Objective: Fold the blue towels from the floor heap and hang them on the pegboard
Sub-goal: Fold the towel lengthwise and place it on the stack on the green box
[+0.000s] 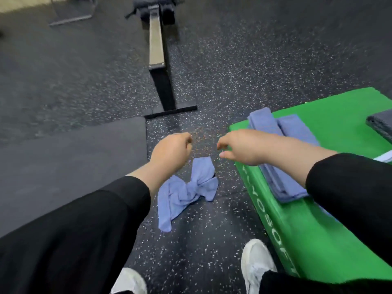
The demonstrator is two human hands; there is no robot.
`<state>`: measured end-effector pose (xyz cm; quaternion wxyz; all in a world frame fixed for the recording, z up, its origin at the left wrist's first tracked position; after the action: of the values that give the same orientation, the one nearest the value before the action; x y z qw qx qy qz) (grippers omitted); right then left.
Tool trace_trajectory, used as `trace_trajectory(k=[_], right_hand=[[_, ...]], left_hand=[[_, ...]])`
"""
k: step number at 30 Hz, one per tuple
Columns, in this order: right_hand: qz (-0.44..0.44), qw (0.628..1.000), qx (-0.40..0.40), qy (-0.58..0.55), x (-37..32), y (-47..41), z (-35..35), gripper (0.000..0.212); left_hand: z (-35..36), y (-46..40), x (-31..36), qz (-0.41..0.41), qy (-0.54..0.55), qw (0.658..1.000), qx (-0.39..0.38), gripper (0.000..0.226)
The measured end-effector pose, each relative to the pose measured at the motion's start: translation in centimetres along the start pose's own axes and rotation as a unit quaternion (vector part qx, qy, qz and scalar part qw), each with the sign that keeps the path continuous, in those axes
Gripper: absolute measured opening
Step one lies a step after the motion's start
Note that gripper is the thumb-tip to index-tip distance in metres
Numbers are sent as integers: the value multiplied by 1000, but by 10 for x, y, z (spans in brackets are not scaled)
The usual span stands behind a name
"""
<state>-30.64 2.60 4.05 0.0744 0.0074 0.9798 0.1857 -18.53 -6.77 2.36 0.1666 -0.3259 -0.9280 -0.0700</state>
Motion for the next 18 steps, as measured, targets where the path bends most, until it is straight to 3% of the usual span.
trace_trajectory(k=[4, 10, 15, 18], right_hand=[[-13, 996, -75, 47, -43, -52, 50, 36], [-5, 970, -217, 106, -66, -103, 171, 36], [1, 977, -204, 62, -66, -137, 243, 30], [34, 979, -199, 37, -58, -150, 268, 41]], left_hand=[[14, 26, -75, -41, -5, 999, -17, 25], [66, 47, -145, -42, -50, 993, -101, 18], [113, 51, -184, -58, -54, 984, -161, 22], [136, 48, -190, -63, -47, 977, -196, 24]])
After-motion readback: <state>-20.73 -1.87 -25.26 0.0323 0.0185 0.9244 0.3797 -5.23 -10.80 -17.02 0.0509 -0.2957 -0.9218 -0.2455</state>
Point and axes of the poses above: each hand's wrist, its own y-axis away from the middle knuckle, its own z-axis out of the palm, x = y × z, the point moved 10 cm from there along -y, towards the middle knuckle, and after that the axes turned 6 degrees about y, right-handed, at the moved point
